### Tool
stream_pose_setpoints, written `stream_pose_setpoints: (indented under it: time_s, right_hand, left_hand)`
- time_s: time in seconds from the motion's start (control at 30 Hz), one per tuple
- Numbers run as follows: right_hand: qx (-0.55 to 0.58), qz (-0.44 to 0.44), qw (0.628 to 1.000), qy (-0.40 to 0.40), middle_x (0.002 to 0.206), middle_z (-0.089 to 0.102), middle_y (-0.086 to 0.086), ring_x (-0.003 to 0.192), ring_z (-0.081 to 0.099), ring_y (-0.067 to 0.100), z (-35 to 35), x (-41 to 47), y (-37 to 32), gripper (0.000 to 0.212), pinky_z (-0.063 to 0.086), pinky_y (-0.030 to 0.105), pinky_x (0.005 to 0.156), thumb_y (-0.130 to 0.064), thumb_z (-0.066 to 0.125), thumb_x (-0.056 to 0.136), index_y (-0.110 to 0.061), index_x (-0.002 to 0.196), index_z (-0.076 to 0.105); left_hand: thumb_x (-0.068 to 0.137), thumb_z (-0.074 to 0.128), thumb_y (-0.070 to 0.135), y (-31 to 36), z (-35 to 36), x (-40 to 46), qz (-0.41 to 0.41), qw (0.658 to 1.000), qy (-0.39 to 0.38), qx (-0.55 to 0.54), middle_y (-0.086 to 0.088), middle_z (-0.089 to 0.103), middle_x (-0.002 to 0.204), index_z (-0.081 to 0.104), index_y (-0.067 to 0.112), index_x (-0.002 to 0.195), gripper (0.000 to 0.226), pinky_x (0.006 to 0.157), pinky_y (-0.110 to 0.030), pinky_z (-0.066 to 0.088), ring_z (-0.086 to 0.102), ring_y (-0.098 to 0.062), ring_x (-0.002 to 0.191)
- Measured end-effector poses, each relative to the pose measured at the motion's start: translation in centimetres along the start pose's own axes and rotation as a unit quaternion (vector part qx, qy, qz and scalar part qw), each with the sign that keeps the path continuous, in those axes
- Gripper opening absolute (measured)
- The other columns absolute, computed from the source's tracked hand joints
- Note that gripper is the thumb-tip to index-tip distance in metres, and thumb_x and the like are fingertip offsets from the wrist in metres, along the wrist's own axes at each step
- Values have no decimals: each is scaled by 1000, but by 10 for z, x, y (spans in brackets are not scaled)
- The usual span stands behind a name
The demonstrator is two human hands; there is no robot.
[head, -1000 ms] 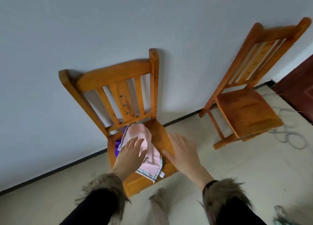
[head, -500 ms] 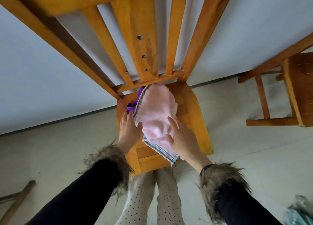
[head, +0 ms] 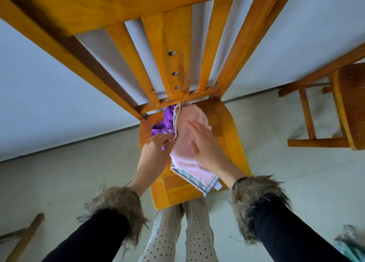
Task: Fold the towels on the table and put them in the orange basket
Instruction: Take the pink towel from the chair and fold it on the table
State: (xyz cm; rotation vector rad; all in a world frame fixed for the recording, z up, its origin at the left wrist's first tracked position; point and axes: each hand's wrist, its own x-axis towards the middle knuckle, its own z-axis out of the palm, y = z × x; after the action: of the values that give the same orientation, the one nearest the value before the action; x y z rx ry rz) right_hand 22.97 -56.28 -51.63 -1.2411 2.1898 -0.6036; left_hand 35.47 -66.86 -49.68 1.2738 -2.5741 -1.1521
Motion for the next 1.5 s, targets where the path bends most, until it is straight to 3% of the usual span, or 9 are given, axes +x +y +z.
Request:
stream_pose_setpoints:
  time_s: [0.13,0.3,0.57,0.87,0.97,1.1,1.23,1.4,1.5]
  right_hand:
    - [27,-45,997,-49,148,35,6,137,28,21,-23,10,-18,52,30,36,109,-4,53,89,-20,137,43]
    - [44,-61,997,13,118,61,14,119,50,28,-54,-2,-34,15,34,36,107,-4,64,81,-2,95,69]
    - [100,-20,982,157,88,62,-1,81,56,12,-123,-39,-74,9,48,22,70,-11,66,82,-14,88,60]
    - [90,-172,960,203,75,49,-4,67,46,7,-236,-66,-154,21,39,15,59,-14,67,80,-19,74,47]
    - [89,-191,967,144,72,57,-1,68,54,14,-259,-70,-192,15,46,28,60,-23,64,84,-16,77,52]
    - [101,-230,965,75,69,57,-13,62,51,-3,-269,-80,-251,15,39,8,55,-27,62,83,-29,75,50]
    - [119,-268,955,-37,66,59,-13,64,54,1,-263,-92,-314,16,40,15,59,-34,63,84,-29,70,56]
    - [151,-325,905,-230,71,64,-7,69,57,6,-227,-120,-404,25,45,21,66,-41,63,84,-17,77,65]
    - [164,-344,877,-294,74,63,-9,68,55,2,-183,-144,-453,19,42,12,65,-35,63,87,-17,81,67]
  left_hand:
    - [85,66,11,27,-25,-11,96,995,-5,-6,-3,68,90,72,11,99,16,63,-3,33,54,-8,71]
    - [85,64,7,53,-56,-19,142,989,3,-30,0,65,85,71,8,93,11,68,1,35,50,-5,69]
    - [87,63,14,122,-114,-43,231,971,37,-51,12,47,84,66,9,89,6,66,-6,38,48,3,72]
    - [86,60,16,217,-206,-94,285,939,191,-40,0,59,85,63,8,82,10,72,-18,41,51,-12,83]
    - [87,60,14,230,-239,-118,257,937,235,-30,10,53,76,64,8,84,8,68,-14,38,50,-10,76]
    - [86,62,8,227,-289,-158,220,926,306,-22,23,51,74,66,10,85,5,70,-6,36,50,-7,75]
    - [88,60,17,205,-334,-208,148,915,373,-30,3,59,76,65,19,85,7,70,-13,39,53,-6,75]
    - [89,61,20,153,-380,-297,68,875,478,-40,0,61,75,63,24,83,8,61,-9,36,53,-8,73]
    - [88,62,21,112,-401,-359,20,851,523,-35,2,62,71,61,33,78,15,62,-11,38,54,-9,71]
